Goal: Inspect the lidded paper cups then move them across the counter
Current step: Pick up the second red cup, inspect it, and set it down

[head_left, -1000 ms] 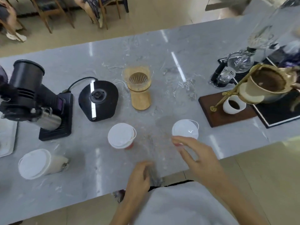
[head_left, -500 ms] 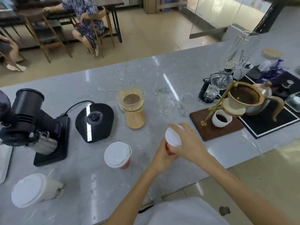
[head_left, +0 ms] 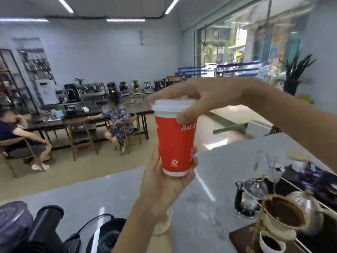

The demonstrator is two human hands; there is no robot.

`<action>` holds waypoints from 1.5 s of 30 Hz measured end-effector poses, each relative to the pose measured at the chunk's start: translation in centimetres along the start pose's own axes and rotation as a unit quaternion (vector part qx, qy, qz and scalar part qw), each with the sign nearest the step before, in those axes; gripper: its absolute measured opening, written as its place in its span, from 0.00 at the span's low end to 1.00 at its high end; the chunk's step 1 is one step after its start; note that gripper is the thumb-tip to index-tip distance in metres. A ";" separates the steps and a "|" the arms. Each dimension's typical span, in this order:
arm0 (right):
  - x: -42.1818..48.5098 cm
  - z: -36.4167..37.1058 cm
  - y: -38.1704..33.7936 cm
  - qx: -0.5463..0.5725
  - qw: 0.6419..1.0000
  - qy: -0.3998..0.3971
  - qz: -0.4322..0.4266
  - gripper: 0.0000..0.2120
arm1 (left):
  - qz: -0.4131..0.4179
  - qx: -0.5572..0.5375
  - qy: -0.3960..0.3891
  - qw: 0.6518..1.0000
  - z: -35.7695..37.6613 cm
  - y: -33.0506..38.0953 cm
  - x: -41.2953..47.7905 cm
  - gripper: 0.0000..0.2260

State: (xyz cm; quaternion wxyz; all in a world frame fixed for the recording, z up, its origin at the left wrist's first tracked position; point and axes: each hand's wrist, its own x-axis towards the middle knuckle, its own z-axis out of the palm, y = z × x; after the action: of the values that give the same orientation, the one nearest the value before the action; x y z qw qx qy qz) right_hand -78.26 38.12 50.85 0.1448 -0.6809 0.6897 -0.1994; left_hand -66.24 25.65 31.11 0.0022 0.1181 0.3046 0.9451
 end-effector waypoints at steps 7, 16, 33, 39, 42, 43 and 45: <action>3.8 -9.3 -6.1 0.083 0.987 -0.011 -0.135 0.25 | 0.093 0.031 -0.078 0.992 8.2 9.1 1.7 0.35; 5.1 -10.6 -8.5 0.058 0.989 -0.064 -0.118 0.30 | 0.273 0.142 0.068 0.949 9.6 10.0 0.4 0.27; 4.9 -9.1 -9.1 0.033 0.989 0.086 -0.114 0.18 | 0.308 0.121 0.130 0.935 12.2 10.2 0.6 0.26; 4.6 -9.1 -8.4 0.067 0.985 0.088 -0.130 0.18 | 0.167 0.027 -0.013 0.985 12.6 10.9 -0.4 0.29; 4.3 -9.1 -8.6 0.090 0.984 0.075 -0.135 0.22 | 0.191 0.046 0.013 0.980 12.7 11.2 -0.5 0.28; 4.2 -9.1 -8.7 0.098 0.984 0.069 -0.133 0.23 | 0.213 0.052 0.031 0.975 12.7 11.1 -0.5 0.27; 4.1 -9.2 -9.0 0.104 0.985 0.062 -0.124 0.25 | 0.283 0.074 0.074 0.953 13.0 10.7 -0.4 0.24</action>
State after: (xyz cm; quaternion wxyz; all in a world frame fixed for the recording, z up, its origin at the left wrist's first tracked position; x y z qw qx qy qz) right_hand -74.83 34.86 63.47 0.1460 -0.7290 0.5828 -0.3280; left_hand -62.22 24.39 47.43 -0.2964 0.1287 0.3273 0.8880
